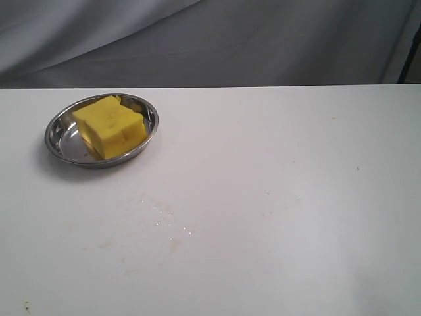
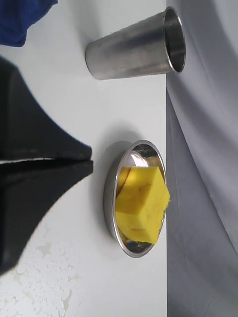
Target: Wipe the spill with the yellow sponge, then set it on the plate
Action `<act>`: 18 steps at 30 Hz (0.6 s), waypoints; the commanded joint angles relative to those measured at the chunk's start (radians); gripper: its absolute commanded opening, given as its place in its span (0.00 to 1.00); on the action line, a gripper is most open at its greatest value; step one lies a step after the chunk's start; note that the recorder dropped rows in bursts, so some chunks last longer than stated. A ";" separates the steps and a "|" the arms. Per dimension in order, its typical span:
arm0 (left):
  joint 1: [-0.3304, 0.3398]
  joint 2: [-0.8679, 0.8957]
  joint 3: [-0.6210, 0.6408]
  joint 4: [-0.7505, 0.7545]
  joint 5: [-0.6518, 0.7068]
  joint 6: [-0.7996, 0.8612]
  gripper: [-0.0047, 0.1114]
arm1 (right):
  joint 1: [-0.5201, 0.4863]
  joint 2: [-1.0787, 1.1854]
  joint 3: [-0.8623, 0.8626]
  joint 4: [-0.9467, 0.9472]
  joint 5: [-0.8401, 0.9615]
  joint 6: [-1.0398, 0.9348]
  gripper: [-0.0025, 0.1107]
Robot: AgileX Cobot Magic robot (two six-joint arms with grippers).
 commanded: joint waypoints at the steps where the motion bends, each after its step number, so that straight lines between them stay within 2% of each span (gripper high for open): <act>1: -0.006 0.004 0.004 -0.002 -0.010 -0.001 0.04 | -0.082 -0.005 0.004 -0.009 0.028 -0.011 0.02; 9: -0.006 0.004 0.004 -0.002 -0.010 -0.004 0.04 | -0.238 -0.005 0.004 -0.009 0.028 -0.011 0.02; 13: -0.006 0.004 0.004 -0.002 -0.010 -0.004 0.04 | -0.276 -0.005 0.004 -0.005 0.028 -0.011 0.02; 18: -0.006 0.004 0.004 -0.002 -0.010 -0.004 0.04 | -0.276 -0.005 0.004 -0.001 0.028 -0.011 0.02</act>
